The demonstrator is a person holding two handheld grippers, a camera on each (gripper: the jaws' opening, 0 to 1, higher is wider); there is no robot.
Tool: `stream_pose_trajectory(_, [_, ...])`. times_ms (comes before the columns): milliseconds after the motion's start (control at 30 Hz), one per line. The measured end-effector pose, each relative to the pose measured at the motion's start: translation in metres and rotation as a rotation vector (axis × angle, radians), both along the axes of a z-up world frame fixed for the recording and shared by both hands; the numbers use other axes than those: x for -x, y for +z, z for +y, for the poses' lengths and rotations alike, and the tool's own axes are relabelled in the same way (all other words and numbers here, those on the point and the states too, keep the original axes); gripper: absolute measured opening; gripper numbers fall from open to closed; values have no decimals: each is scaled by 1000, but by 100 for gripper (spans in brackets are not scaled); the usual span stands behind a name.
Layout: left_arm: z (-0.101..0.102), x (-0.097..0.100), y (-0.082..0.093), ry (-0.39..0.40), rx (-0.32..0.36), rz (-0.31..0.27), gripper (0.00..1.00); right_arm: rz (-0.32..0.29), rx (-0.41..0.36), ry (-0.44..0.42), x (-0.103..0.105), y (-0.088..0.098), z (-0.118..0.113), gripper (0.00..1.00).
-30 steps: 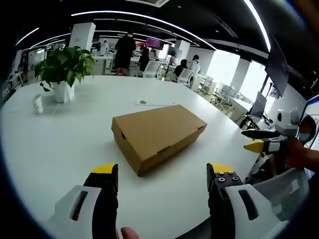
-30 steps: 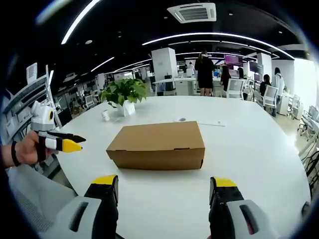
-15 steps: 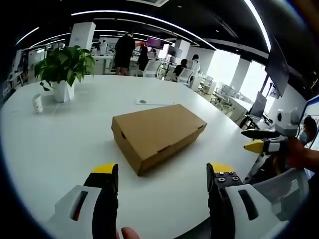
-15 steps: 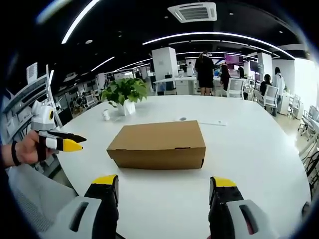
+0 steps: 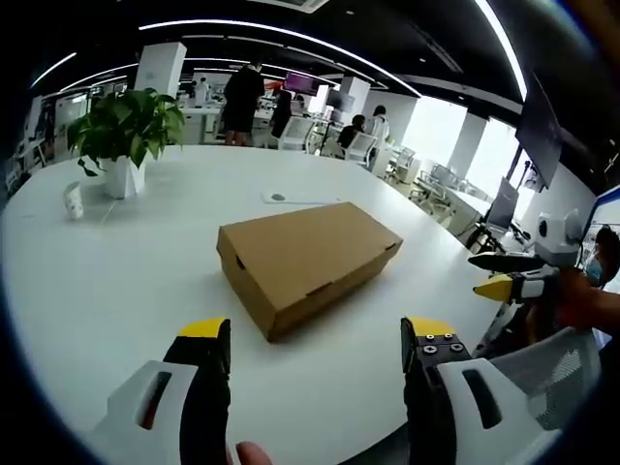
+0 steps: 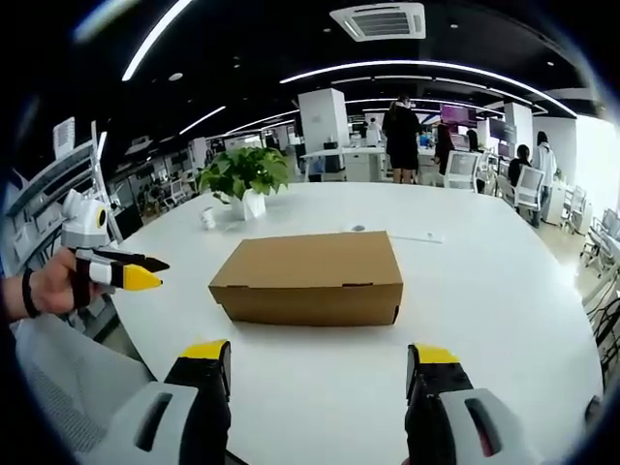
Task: Operate the shoe box by opening the lid, removing the specified soft item, and placing it in the target area until the item is outside and the box remains undamaged.
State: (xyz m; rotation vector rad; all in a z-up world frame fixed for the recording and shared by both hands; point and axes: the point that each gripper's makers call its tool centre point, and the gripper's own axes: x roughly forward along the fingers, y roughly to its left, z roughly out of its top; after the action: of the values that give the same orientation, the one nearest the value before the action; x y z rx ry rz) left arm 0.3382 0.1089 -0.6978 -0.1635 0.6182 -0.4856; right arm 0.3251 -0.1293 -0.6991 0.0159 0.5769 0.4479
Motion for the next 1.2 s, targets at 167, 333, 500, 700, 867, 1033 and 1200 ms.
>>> stream_pose_trajectory(167, [1, -1, 0, 4, 6, 1, 73, 11, 3, 9, 1, -3, 2, 73])
stream_pose_trajectory(333, [1, -1, 0, 5, 7, 2, 73, 17, 13, 24, 2, -5, 5, 73])
stream_pose_trajectory(500, [2, -1, -1, 8, 7, 6, 73, 30, 20, 30, 4, -9, 5, 72])
stream_pose_trajectory(700, [2, -1, -3, 8, 3, 11, 72, 41, 12, 25, 5, -11, 5, 72])
stream_pose_trajectory(867, [3, -1, -6, 12, 4, 18, 72, 46, 9, 27, 5, -12, 6, 72])
stream_pose_trajectory(1033, [2, 2, -6, 14, 3, 24, 72, 58, 4, 44, 8, -14, 10, 72])
stream_pose_trajectory(1200, [2, 3, -6, 17, 1, 27, 72, 67, 11, 59, 9, -17, 13, 71])
